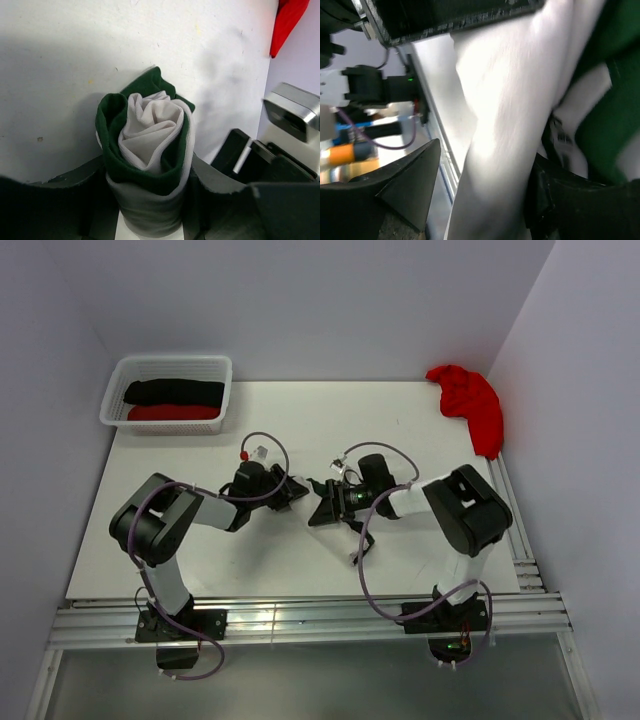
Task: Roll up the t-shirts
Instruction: Roll the tshirt
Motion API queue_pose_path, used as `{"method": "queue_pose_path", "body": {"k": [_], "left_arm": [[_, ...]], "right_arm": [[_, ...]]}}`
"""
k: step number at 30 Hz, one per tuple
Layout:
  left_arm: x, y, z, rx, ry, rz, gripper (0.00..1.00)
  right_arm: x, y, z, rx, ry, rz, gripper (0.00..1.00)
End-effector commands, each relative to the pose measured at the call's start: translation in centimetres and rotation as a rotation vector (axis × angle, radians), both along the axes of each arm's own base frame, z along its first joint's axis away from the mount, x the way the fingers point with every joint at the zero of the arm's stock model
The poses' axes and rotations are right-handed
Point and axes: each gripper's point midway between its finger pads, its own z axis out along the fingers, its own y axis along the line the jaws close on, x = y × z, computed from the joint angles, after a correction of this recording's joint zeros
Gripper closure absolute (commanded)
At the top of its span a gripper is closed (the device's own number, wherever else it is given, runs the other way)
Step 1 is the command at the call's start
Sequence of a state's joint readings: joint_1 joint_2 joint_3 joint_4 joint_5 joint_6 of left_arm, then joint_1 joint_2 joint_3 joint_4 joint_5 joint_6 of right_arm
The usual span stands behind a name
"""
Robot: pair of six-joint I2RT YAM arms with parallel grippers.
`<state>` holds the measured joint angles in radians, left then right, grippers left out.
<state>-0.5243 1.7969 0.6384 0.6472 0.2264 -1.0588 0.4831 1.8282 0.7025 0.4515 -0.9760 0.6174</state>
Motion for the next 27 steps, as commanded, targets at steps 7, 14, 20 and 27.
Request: {"method": "queue_pose_path", "body": {"k": [7,14,20,27], "left_arm": [[0.8,1.2,-1.5,0.158,0.006,0.031,0.51],[0.8,1.0,-1.0,0.181,-0.006,0.027,0.51],[0.8,1.1,-0.7,0.2,-0.006,0.036,0.51],[0.6,1.6,-0.6,0.218,0.001,0.045,0.51]], "right_arm": [[-0.9,-5.6,0.0,-0.376,-0.185,-0.135,0.29],[-2.5,-8.0,1.4,-0.516,-0.326,-0.223,0.27],[-5.3,-7.6,-0.1,-0.632,-0.316,-0.21,0.29],[-8.7,-6.1,-2.1,-0.53,-0.203,-0.231,0.82]]}}
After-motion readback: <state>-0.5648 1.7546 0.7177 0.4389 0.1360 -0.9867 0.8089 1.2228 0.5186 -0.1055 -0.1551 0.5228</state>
